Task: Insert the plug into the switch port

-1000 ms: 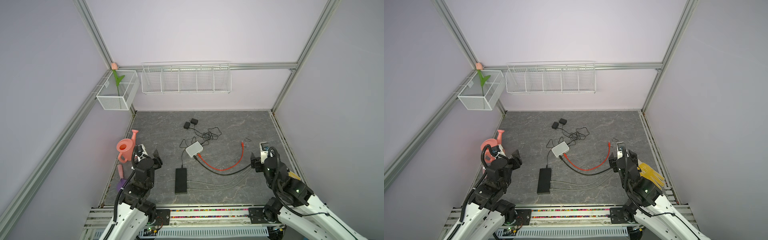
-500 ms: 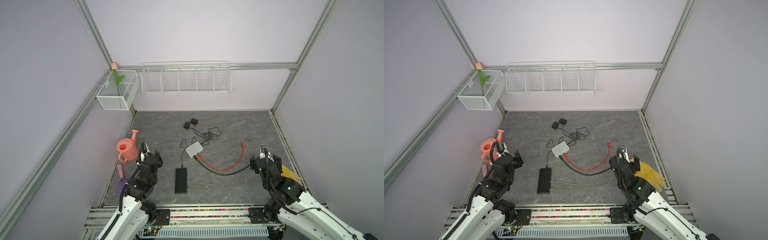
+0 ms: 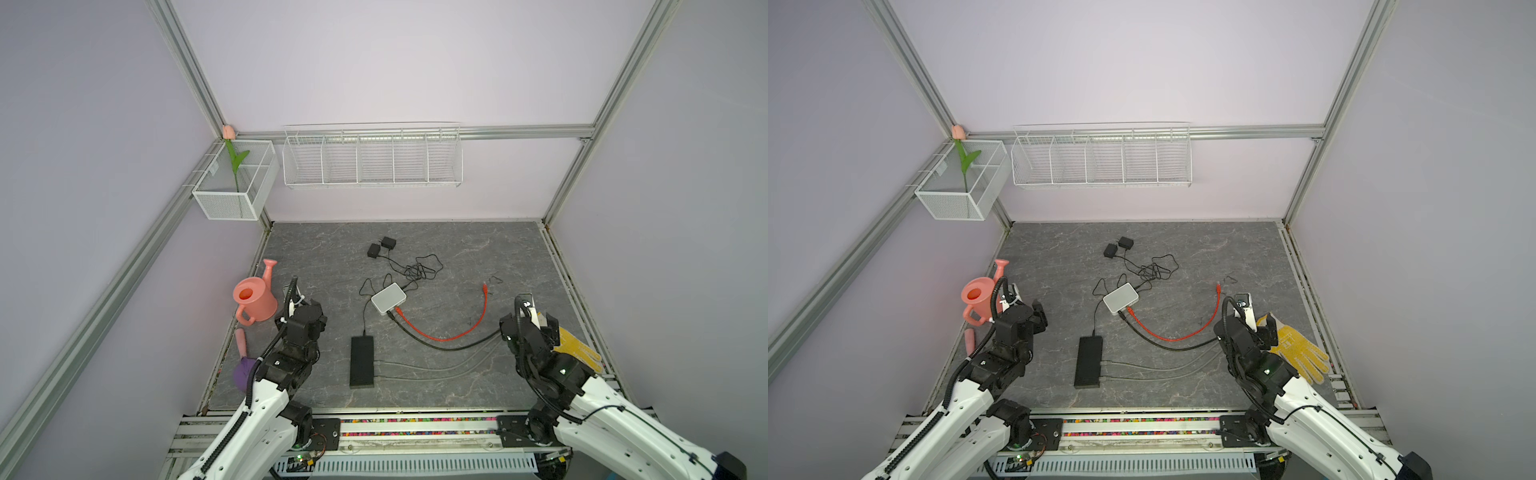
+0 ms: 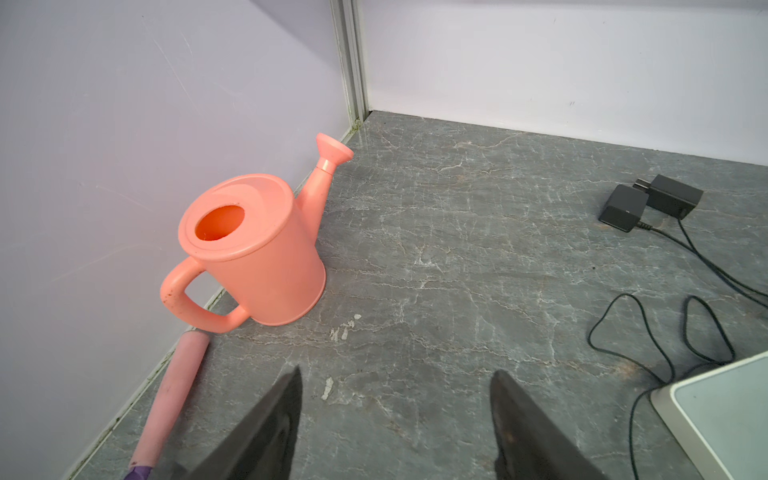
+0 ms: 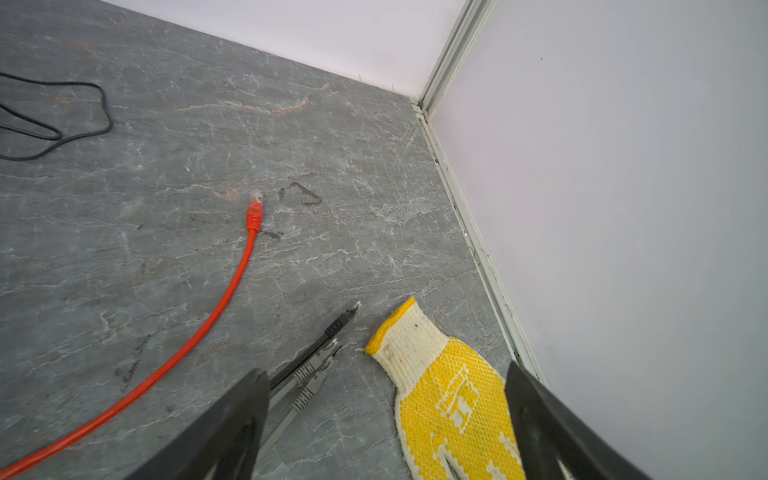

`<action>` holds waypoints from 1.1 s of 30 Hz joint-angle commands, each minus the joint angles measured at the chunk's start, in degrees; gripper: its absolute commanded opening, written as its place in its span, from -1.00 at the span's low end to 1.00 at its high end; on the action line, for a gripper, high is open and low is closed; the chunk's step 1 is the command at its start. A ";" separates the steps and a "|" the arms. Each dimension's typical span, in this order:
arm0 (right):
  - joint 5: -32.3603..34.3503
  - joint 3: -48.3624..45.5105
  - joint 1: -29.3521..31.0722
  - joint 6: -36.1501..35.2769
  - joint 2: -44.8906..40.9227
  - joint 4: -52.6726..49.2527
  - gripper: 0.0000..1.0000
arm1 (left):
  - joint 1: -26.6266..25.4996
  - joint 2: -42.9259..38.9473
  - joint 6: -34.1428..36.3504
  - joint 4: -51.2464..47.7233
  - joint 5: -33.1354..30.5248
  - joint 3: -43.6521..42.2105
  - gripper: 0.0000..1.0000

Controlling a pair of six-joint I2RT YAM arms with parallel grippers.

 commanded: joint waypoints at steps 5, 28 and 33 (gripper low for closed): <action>2.61 -1.76 -1.64 1.00 5.63 5.31 0.78 | 0.32 5.66 2.94 4.40 -4.45 -1.15 0.43; -12.17 -3.84 -15.53 -3.18 18.85 20.92 0.78 | 1.23 17.93 2.26 9.09 -4.81 -1.88 0.51; -12.67 -2.93 -17.15 -4.35 22.28 24.20 0.78 | 3.57 17.65 2.65 10.49 -3.33 -2.19 0.51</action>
